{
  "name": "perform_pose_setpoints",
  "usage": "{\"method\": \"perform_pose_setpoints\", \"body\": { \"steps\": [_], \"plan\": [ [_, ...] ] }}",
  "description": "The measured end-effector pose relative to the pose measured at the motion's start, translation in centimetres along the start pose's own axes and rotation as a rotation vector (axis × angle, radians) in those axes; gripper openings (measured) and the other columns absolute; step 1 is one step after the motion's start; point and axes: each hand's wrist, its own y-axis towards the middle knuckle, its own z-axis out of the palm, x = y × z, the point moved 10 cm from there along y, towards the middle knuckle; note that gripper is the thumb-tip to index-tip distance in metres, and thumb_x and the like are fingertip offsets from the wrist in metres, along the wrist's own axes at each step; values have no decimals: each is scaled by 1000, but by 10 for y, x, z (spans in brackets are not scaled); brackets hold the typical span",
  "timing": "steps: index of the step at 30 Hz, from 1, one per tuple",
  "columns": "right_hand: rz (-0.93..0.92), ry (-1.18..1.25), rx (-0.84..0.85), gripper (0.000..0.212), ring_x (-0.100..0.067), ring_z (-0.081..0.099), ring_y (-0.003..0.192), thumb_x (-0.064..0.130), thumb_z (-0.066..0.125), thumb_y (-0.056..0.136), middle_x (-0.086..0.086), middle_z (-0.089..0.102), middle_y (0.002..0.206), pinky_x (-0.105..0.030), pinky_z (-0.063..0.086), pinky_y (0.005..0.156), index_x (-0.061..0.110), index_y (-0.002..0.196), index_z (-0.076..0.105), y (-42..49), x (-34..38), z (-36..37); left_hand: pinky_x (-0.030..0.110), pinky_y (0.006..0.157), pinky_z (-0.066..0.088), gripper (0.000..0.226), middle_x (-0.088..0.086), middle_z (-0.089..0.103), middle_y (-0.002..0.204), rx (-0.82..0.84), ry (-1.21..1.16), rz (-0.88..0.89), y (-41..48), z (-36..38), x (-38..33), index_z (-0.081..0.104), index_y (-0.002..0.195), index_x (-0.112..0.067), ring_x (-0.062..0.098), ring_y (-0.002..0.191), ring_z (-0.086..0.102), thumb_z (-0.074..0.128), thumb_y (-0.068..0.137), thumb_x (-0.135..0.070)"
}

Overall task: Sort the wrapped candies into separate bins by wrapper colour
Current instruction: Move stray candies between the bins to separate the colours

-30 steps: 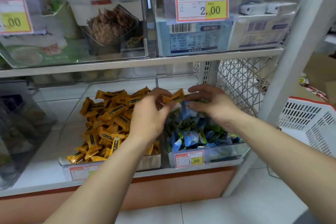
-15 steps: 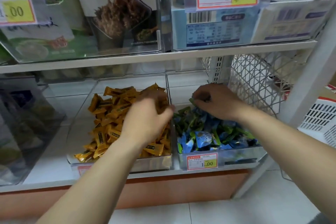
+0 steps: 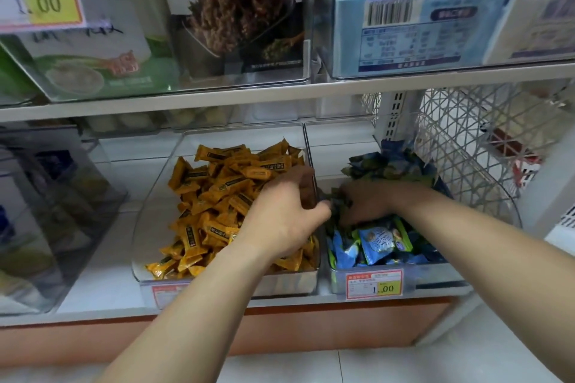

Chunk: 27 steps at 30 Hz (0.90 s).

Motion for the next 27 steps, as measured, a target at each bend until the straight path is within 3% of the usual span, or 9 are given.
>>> {"method": "perform_pose_setpoints", "body": {
  "steps": [2, 3, 6, 10, 13, 18, 21, 25, 27],
  "plan": [
    [3, 9, 2, 87, -22, 59, 106, 61, 61, 67, -6, 60, 126, -34, 50, 86, 20, 141, 39, 0, -3, 7, 37, 89, 56, 53, -11, 67, 116, -3, 1, 4, 0, 0, 0, 52, 130, -32, 11, 105, 63, 67, 81, -48],
    [-8, 14, 3, 83, -18, 59, 100, 61, 60, 67, -1, 61, 118, -32, 48, 78, 23, 138, 40, -1, -4, 9, 37, 88, 56, 53, -11, 67, 116, -3, 0, 4, 0, 0, 0, 52, 129, -33, 12, 105, 63, 67, 81, -48],
    [-71, 84, -15, 46, -13, 62, 83, 49, 67, 74, 6, 64, 95, -27, 44, 64, 21, 109, 56, -2, -6, 5, 37, 89, 56, 55, -11, 66, 117, 3, -3, -3, -1, 0, 1, 50, 132, -32, 12, 105, 63, 67, 82, -48],
    [-112, 175, -150, 48, -10, 57, 90, 39, 79, 77, 12, 56, 101, -21, 42, 68, 26, 116, 55, -9, -10, -17, 37, 89, 56, 54, -12, 66, 115, 7, -16, -5, -1, 1, 1, 51, 131, -33, 11, 105, 63, 67, 82, -49],
    [-178, 398, -309, 29, -10, 62, 92, 30, 81, 78, 13, 64, 99, -16, 44, 67, 29, 103, 66, -18, -17, -42, 37, 90, 56, 57, -10, 66, 116, -3, -24, -20, 0, 0, 2, 50, 133, -32, 13, 106, 62, 68, 82, -49],
    [-192, 869, -468, 19, -14, 72, 86, 30, 82, 80, 1, 76, 91, -32, 57, 80, 16, 92, 75, -38, -45, -67, 35, 85, 56, 47, -14, 67, 106, -14, -32, -21, 0, -2, 2, 53, 124, -36, 10, 97, 63, 71, 82, -46],
    [-121, 797, -571, 23, -1, 66, 82, 42, 78, 81, 11, 71, 94, -22, 52, 72, 24, 93, 71, -49, -61, -76, 35, 85, 56, 50, -13, 67, 108, -11, -20, -28, 0, -2, 2, 52, 127, -35, 11, 98, 63, 70, 82, -48],
    [-60, 631, -642, 28, -18, 65, 97, 44, 68, 90, 3, 67, 111, -32, 51, 81, 23, 108, 65, -60, -74, -81, 34, 84, 56, 51, -12, 66, 107, -13, -14, -22, -1, -2, 1, 52, 128, -34, 11, 98, 62, 69, 82, -49],
    [20, 387, -651, 34, -24, 58, 113, 34, 66, 92, -1, 60, 127, -30, 45, 89, 24, 124, 60, -62, -78, -83, 33, 84, 56, 50, -12, 66, 106, -17, -12, -18, -1, -2, 1, 52, 127, -34, 11, 97, 62, 70, 82, -48]
  ]
}}
